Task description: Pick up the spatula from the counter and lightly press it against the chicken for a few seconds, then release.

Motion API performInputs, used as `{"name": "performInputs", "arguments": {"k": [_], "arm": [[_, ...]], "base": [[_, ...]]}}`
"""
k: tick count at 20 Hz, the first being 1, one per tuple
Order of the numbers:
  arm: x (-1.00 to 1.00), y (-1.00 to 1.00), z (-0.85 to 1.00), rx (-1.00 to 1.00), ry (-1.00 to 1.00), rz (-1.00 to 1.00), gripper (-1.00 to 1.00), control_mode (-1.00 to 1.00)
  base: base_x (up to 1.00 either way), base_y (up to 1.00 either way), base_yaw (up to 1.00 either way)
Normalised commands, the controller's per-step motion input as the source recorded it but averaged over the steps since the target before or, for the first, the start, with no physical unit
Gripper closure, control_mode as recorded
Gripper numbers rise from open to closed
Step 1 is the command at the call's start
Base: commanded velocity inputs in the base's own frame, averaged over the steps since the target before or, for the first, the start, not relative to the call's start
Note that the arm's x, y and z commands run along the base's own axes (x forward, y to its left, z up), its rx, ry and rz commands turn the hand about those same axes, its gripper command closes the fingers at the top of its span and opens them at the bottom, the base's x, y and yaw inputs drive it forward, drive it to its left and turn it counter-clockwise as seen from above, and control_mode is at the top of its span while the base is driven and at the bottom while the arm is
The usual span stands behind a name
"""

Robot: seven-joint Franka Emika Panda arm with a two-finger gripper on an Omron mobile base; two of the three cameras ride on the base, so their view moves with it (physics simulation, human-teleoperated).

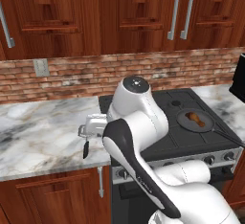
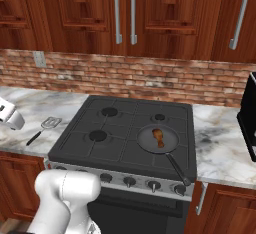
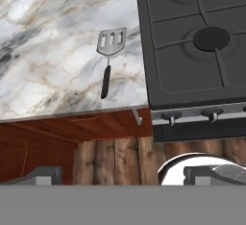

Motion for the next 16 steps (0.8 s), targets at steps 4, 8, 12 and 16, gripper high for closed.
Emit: {"name": "performInputs", "arguments": {"k": [4, 8, 12, 16], "arm": [[0.03, 0.01, -0.03, -0.02, -0.01, 0.0, -1.0, -1.0], [0.11, 0.0, 0.0, 0.0, 0.0, 0.0, -1.0, -1.0], [0.12, 0.0, 0.0, 0.0, 0.0, -0.01, -1.0, -1.0], [0.16, 0.07, -0.05, 0.0, 0.0, 0.0, -1.0, -1.0]], "base": [[0.0, 0.0, 0.0], [0.0, 0.0, 0.0], [0.0, 0.0, 0.0], [0.0, 0.0, 0.0]]}}
